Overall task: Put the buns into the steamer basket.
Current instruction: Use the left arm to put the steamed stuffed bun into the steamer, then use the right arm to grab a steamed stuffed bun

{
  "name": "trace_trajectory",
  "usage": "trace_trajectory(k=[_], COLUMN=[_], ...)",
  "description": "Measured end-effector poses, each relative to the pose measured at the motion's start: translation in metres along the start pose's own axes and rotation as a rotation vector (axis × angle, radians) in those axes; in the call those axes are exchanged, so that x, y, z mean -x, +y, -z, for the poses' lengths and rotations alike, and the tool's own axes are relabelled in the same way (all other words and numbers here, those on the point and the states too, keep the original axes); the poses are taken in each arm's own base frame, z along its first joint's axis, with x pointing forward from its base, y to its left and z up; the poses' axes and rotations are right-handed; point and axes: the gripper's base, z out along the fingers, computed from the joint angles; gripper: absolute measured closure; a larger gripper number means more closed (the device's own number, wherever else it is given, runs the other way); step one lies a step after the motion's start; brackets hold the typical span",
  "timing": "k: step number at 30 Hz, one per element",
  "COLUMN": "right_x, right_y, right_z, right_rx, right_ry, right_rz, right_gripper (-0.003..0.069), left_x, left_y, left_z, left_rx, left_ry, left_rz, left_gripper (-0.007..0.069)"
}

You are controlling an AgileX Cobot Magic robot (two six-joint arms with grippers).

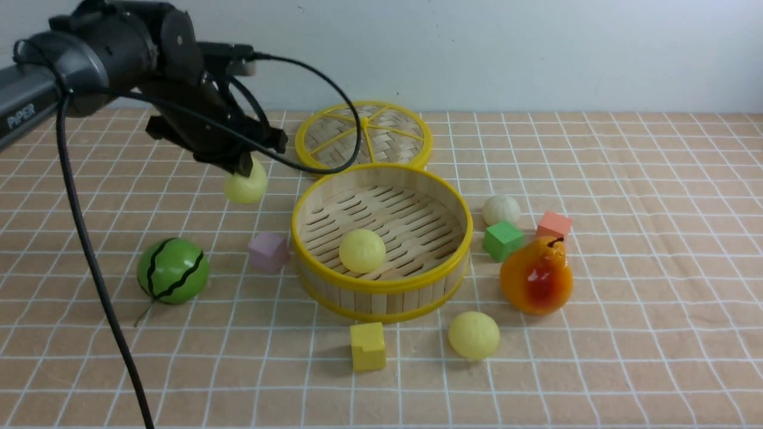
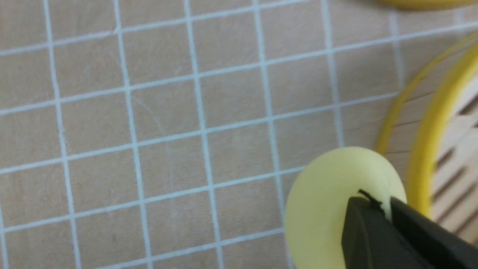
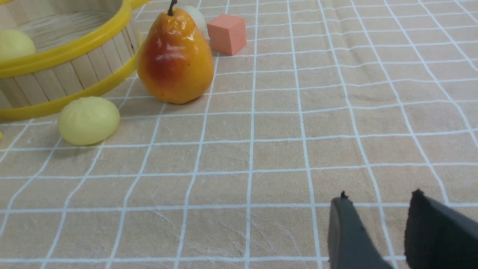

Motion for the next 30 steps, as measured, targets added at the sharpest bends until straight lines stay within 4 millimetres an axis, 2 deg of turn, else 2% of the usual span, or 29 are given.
trace_trajectory(k=[2,3,4,5,7,8,9,12,16,19,21,22,23,24,25,27,28,29,30], right_x=[0.0,0.0,0.0,0.0,0.0,0.0,0.0,0.0,0.0,0.0,0.0,0.0,0.0,0.0,0.0,0.0,0.0,0.0,0.0], right_y=[0.0,0.0,0.0,0.0,0.0,0.0,0.0,0.0,0.0,0.0,0.0,0.0,0.0,0.0,0.0,0.0,0.0,0.0,0.0], right_z=[0.0,0.0,0.0,0.0,0.0,0.0,0.0,0.0,0.0,0.0,0.0,0.0,0.0,0.0,0.0,0.0,0.0,0.0,0.0], right_rx=[0.0,0.0,0.0,0.0,0.0,0.0,0.0,0.0,0.0,0.0,0.0,0.0,0.0,0.0,0.0,0.0,0.0,0.0,0.0], right_ry=[0.0,0.0,0.0,0.0,0.0,0.0,0.0,0.0,0.0,0.0,0.0,0.0,0.0,0.0,0.0,0.0,0.0,0.0,0.0], right_rz=[0.0,0.0,0.0,0.0,0.0,0.0,0.0,0.0,0.0,-0.001,-0.001,-0.001,-0.001,-0.001,0.0,0.0,0.0,0.0,0.0], right_gripper=[0.042,0.042,0.042,0.042,0.042,0.042,0.042,0.042,0.042,0.042,0.042,0.042,0.042,0.042,0.042,0.042,0.042,0.042,0.042], left_x=[0.002,0.002,0.0,0.0,-0.004,-0.005,-0.006,-0.009,-0.018,-0.017,-0.016,-0.014,-0.011,-0.011,-0.003,0.003,0.006,0.006,0.004], left_y=[-0.02,-0.024,-0.037,-0.039,-0.058,-0.059,-0.064,-0.063,-0.061,-0.061,-0.062,-0.062,-0.062,-0.062,-0.062,-0.062,-0.062,-0.061,-0.061], left_z=[0.005,0.005,0.001,-0.002,-0.021,-0.024,-0.038,-0.058,-0.082,-0.08,-0.07,-0.058,-0.044,-0.041,-0.006,0.032,0.058,0.079,0.109], left_rx=[-0.048,-0.058,-0.084,-0.087,-0.116,-0.117,-0.119,-0.114,-0.104,-0.105,-0.107,-0.11,-0.112,-0.113,-0.116,-0.122,-0.126,-0.129,-0.14], left_ry=[-0.018,-0.021,-0.021,-0.018,-0.026,-0.024,-0.046,-0.056,-0.029,-0.023,-0.012,-0.006,-0.008,-0.002,-0.024,-0.059,-0.092,-0.114,-0.145], left_rz=[-0.035,-0.044,-0.07,-0.075,-0.118,-0.122,-0.137,-0.136,-0.137,-0.137,-0.139,-0.133,-0.122,-0.118,-0.086,-0.066,-0.06,-0.057,-0.046], left_gripper=[0.0638,0.0638,0.0638,0.0638,0.0634,0.0633,0.062,0.0586,0.0399,0.0259,0.0166,0.0133,0.0112,0.0108,0.0118,0.0176,0.0223,0.0298,0.0405])
